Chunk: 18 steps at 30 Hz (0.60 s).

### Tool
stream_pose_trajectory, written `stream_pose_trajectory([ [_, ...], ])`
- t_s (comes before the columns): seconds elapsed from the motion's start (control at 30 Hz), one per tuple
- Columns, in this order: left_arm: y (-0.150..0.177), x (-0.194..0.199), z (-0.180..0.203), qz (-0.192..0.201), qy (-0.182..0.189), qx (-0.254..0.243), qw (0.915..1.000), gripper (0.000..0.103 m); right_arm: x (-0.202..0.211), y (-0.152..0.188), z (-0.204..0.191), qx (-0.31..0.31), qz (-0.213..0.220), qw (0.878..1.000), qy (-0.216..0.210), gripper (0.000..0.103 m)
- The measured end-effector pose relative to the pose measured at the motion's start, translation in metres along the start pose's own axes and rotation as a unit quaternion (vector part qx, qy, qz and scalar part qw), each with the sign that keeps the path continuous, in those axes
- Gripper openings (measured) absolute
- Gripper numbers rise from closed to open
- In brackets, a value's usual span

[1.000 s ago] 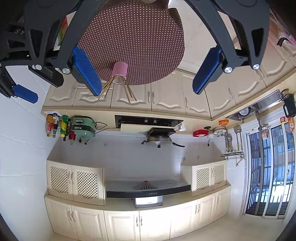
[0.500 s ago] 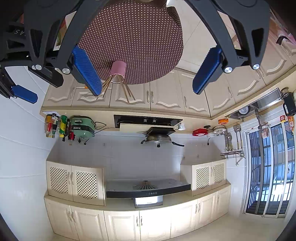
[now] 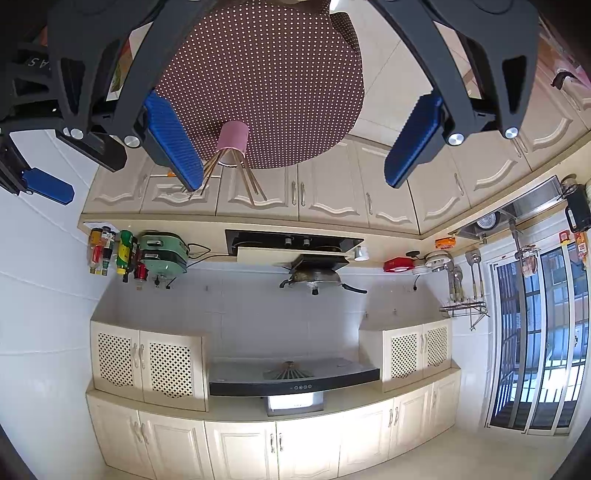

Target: Organize utensils

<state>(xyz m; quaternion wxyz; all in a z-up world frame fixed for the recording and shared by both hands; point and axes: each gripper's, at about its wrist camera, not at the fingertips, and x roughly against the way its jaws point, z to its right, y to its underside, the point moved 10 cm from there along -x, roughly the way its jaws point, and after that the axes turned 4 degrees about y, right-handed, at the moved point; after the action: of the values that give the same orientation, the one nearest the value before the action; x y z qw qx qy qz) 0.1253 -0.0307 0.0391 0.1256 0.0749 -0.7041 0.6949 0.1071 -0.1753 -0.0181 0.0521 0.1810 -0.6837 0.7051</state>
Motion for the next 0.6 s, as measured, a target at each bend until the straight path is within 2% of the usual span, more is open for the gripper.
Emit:
stream_pose_trajectory([
  [0.6,0.003,-0.008,-0.014,-0.005,0.001,0.003,1.0000,0.097,-0.010,0.001,-0.011,-0.001,-0.007,1.000,0.003,0.087],
])
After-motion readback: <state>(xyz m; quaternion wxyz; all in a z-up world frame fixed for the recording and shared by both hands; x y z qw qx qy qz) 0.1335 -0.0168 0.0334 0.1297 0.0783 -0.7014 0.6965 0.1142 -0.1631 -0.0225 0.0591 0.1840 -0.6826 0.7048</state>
